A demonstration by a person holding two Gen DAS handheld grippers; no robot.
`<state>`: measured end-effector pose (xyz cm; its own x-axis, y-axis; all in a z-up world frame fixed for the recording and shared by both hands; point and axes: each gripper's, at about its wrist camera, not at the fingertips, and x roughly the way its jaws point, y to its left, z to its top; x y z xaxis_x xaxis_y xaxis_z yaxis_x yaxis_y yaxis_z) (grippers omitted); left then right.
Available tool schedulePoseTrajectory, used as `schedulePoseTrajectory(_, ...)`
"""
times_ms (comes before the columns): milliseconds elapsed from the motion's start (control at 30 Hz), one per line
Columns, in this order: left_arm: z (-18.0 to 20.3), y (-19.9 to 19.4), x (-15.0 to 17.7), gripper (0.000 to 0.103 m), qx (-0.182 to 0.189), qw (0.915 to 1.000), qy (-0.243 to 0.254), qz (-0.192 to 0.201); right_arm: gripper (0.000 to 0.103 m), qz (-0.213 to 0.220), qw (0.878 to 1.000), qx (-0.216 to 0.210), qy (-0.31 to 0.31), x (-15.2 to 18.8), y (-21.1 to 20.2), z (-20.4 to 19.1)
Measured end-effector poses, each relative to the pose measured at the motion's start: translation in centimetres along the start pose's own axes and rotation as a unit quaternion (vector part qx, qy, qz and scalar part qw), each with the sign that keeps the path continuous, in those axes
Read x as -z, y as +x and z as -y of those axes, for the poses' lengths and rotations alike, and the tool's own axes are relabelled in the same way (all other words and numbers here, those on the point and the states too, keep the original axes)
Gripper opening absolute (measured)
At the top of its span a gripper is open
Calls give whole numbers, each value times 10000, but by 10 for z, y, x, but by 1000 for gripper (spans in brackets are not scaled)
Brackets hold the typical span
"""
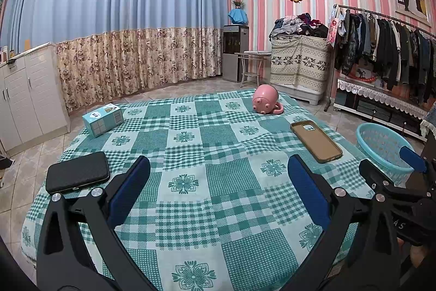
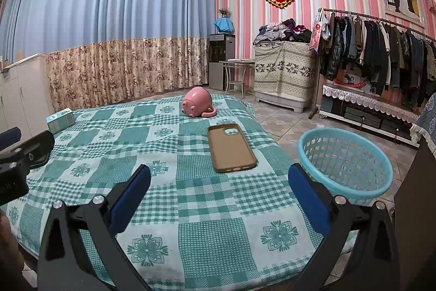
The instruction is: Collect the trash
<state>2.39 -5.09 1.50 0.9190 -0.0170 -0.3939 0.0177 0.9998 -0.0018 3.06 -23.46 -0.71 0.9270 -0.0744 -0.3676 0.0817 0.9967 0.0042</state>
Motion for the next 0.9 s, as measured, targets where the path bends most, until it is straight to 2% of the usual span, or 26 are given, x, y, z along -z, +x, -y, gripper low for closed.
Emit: schedulePoseTrajectory(900,1,-2,-6,98,42,9999,95,43,99,-28,10000,32,16,0,1,2)
